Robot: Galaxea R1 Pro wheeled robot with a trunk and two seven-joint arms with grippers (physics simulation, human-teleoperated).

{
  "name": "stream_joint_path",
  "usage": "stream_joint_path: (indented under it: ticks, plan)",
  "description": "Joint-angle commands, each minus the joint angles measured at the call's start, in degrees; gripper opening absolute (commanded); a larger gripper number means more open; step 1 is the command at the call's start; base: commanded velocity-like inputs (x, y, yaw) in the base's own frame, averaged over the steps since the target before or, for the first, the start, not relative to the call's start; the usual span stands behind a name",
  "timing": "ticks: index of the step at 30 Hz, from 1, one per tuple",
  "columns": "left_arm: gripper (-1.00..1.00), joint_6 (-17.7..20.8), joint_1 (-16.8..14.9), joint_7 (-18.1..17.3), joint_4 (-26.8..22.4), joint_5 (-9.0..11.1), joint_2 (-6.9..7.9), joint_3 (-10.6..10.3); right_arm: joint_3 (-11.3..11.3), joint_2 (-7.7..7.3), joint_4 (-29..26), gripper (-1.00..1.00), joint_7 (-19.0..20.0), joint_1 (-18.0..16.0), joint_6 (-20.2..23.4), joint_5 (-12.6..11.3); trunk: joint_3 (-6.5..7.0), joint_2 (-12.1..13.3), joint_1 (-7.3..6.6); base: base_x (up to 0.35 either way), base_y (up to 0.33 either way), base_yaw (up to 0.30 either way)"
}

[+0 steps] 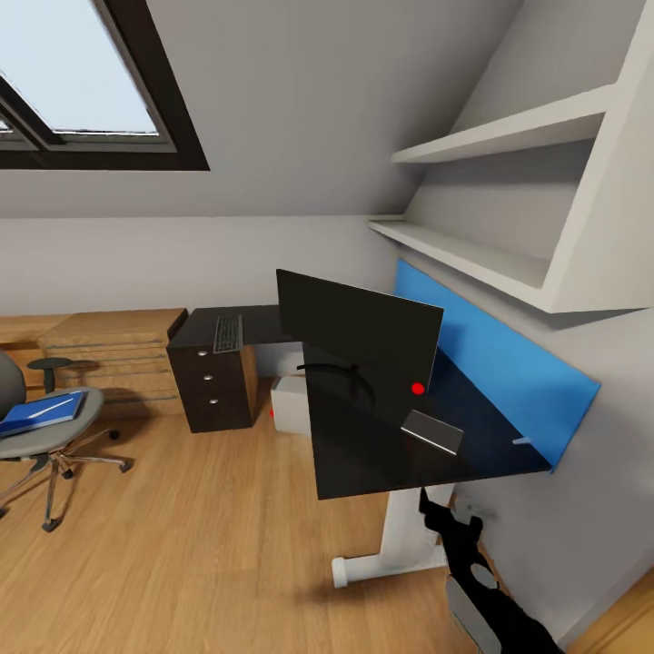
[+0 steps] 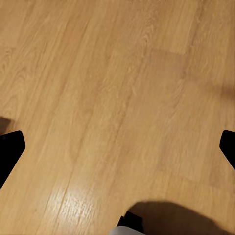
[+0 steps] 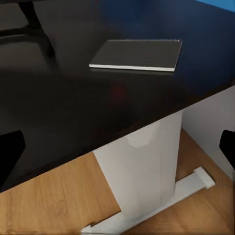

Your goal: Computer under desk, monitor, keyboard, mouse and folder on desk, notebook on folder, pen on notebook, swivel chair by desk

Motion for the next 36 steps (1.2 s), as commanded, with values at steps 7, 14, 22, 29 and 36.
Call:
stream_joint_path:
  ticks: [7,14,22,29,36]
  plan:
    - [1.0,-0.3,-0.1,0.1,0.0,0.5,0.06,-0.2,-1.5,-0.87,-2.1,1.0,-3.1,-8.8,19.0,-0.8,-0.13,-0.1,0.03,0.001,0.0,0.0]
    - [1.0,-0.3,0.0,0.1,0.0,0.5,0.03,-0.2,-4.7,-0.9,0.6,1.0,-3.7,-12.3,27.1,-0.5,-0.13,-0.1,0.03,0.17,-0.092,0.0]
    - [1.0,-0.4,-0.1,0.0,0.0,0.5,-0.02,-0.2,-4.8,-1.11,-0.2,1.0,-3.8,-11.3,19.9,-0.3,-0.13,-0.1,0.03,0.257,-0.179,0.0]
    - [1.0,-0.4,-0.1,-0.3,0.0,0.5,0.07,-0.2,-4.5,-1.03,0.1,1.0,-3.1,-10.6,19.7,-0.2,-0.13,-0.1,0.03,0.283,-0.156,0.0]
    - [1.0,-0.5,0.0,-0.3,0.0,0.5,0.09,-0.2,-4.4,-0.98,2.2,1.0,-3.1,-10.6,19.6,0.4,-0.13,-0.1,0.03,0.316,-0.031,0.0]
